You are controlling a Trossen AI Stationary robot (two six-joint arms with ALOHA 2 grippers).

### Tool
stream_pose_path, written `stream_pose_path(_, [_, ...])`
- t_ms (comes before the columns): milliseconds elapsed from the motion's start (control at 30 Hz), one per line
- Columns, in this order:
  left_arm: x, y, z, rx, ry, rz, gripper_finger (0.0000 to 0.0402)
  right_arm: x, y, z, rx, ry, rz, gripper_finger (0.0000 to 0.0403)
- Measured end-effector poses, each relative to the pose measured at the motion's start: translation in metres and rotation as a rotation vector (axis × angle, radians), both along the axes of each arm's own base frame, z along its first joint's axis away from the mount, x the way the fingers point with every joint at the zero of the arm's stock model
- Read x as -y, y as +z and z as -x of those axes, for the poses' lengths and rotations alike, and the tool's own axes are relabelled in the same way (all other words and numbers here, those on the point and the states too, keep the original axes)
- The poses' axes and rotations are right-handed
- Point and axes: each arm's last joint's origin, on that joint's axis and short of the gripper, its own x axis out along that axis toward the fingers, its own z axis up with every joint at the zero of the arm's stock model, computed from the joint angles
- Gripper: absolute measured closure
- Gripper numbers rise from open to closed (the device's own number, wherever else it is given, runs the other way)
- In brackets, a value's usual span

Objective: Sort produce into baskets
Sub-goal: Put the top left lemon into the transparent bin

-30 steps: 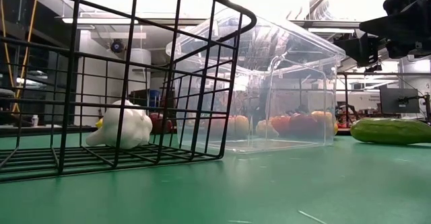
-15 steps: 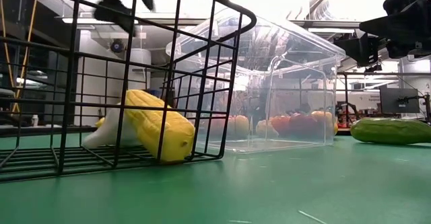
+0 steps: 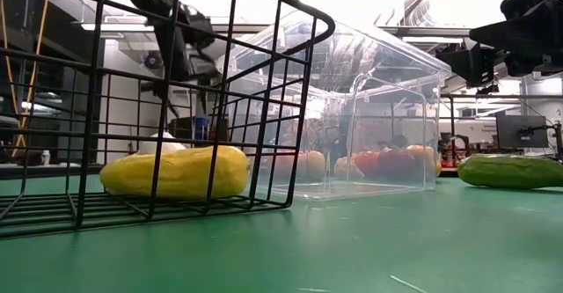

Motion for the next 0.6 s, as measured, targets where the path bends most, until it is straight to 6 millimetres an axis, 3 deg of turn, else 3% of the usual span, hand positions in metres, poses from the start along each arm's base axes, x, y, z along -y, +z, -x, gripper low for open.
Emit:
stream_pose_path(133, [-0.024,-0.017,0.014,0.094,0.041,0.118,0.011,0.0,0.0,0.0,0.0,0.0,0.0,0.0043])
stream_pose_path(233, [-0.03,-0.027,0.023,0.104,0.045,0.204,0.0111,0.0,0.0,0.0,0.0,0.0,0.0,0.0043])
stream_pose_path(500, [-0.016,-0.035,0.029,-0.186,-0.004,0.246,0.0111,0.0,0.0,0.0,0.0,0.0,0.0,0.0043])
stream_pose_path(600, [-0.014,-0.036,0.027,-0.213,-0.006,0.228,0.0111,0.0,0.0,0.0,0.0,0.0,0.0,0.0043])
